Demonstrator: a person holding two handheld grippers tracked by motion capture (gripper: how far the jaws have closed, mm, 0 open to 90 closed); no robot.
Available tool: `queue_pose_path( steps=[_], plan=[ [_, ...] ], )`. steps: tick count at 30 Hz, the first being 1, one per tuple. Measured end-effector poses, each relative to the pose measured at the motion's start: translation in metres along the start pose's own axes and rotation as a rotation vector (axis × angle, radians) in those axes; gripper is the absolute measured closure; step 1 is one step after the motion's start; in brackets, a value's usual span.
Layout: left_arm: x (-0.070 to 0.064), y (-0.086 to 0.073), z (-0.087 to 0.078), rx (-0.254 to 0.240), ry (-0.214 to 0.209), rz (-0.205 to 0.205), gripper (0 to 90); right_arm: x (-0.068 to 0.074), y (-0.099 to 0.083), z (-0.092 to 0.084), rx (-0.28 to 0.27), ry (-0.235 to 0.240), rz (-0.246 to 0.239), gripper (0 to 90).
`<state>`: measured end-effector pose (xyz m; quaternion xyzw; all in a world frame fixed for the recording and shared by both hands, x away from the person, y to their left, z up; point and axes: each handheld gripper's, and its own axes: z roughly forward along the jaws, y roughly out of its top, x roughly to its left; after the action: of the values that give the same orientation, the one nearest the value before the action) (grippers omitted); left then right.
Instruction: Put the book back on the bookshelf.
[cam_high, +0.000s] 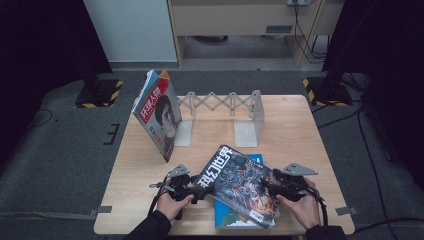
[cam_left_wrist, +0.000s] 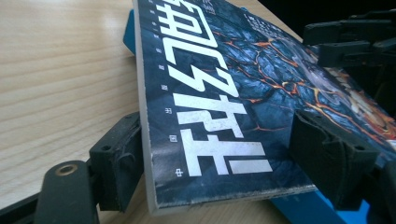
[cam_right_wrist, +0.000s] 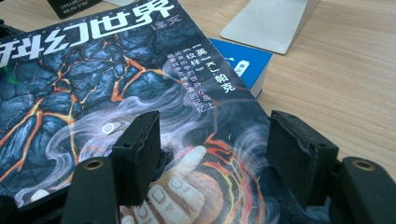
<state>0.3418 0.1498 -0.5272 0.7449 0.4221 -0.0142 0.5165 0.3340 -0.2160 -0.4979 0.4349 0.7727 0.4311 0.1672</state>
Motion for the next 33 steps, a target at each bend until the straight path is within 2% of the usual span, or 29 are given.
queue_pose_path(
  steps=[2,4,5,9,12,13,15,16,17,19,26,33],
  plan=[
    [0.001,0.000,0.003,0.005,-0.020,-0.023,20.2,0.000,0.000,0.001,-0.001,0.002,-0.001,34.4],
    [0.002,0.001,0.004,0.007,-0.026,-0.028,20.2,0.000,0.000,0.001,-0.002,0.003,0.001,34.4],
    [0.003,0.001,0.005,0.013,-0.036,-0.047,20.8,0.000,-0.001,0.001,-0.004,0.001,0.002,34.4],
    [0.001,0.002,0.003,0.018,-0.034,-0.045,24.5,0.000,-0.001,0.002,-0.008,0.001,-0.004,34.5],
    [-0.002,0.005,-0.001,0.027,-0.031,-0.048,31.3,0.000,-0.002,0.002,-0.015,0.003,-0.009,35.7],
    [-0.004,0.006,-0.007,0.007,-0.047,-0.068,35.1,0.000,-0.002,0.002,-0.020,0.003,-0.011,35.8],
    [-0.006,0.008,-0.010,-0.006,-0.064,-0.075,42.5,0.000,-0.004,0.003,-0.035,0.007,-0.015,36.3],
    [-0.008,0.010,-0.013,-0.047,-0.104,-0.093,45.4,0.001,-0.004,0.003,-0.036,0.008,-0.017,36.7],
    [-0.010,0.012,-0.014,-0.049,-0.121,-0.099,47.9,0.000,-0.004,0.004,-0.040,0.009,-0.021,36.7],
    [-0.014,0.013,-0.013,-0.038,-0.120,-0.087,48.7,0.001,-0.005,0.004,-0.046,0.012,-0.019,36.7],
    [-0.009,0.014,-0.007,-0.021,-0.145,-0.136,52.0,0.001,-0.005,0.005,-0.053,0.016,-0.017,36.4],
    [-0.010,0.016,0.000,-0.014,-0.157,-0.145,54.9,0.001,-0.006,0.006,-0.057,0.017,-0.022,35.3]
  ],
)
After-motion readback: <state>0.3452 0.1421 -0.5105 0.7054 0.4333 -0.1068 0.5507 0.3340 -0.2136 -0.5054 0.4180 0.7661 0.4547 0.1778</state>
